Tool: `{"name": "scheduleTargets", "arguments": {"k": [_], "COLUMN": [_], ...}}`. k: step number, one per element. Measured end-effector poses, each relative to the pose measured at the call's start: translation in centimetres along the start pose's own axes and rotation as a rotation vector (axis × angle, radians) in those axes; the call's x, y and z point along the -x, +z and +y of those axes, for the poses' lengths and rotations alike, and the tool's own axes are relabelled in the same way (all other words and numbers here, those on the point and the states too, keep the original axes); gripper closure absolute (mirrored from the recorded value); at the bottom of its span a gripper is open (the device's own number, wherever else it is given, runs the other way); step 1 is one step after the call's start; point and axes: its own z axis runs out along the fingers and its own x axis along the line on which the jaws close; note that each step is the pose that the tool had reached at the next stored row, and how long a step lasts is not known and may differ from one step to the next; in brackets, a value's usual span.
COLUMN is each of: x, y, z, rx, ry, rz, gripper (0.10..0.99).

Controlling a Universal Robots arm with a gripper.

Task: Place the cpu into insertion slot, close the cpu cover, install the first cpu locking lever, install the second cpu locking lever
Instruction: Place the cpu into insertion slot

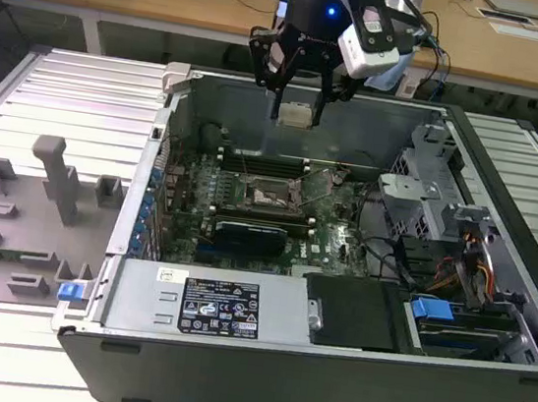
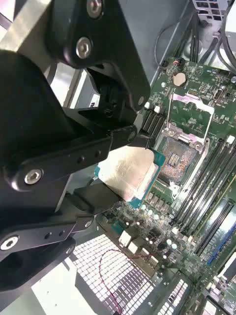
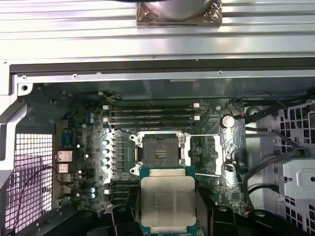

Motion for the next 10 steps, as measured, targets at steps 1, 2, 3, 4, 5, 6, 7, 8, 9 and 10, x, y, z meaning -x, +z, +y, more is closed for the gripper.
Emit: {"name": "scheduleTargets", "arguments": {"k": [1,2,3,4,5,6,7,8,9,10], "x": [0.00,0.00,0.00,0.00,0.00,0.00,0.00,0.00,0.00,0.01], "y": [0.00,0.00,0.00,0.00,0.00,0.00,0.00,0.04,0.18,0.49], "z": [0.00,0.00,0.00,0.00,0.00,0.00,0.00,0.00,-0.02,-0.04], "rx": [0.000,0.000,0.000,0.000,0.000,0.000,0.000,0.000,0.000,0.000], "ry": [0.000,0.000,0.000,0.000,0.000,0.000,0.000,0.000,0.000,0.000], "rz": [0.0000,0.0000,0.0000,0.0000,0.0000,0.0000,0.0000,0.0000,0.0000,-0.0001], "gripper": [0.545,0.545,0.545,0.545,0.545,0.545,0.545,0.545,0.545,0.545]}}
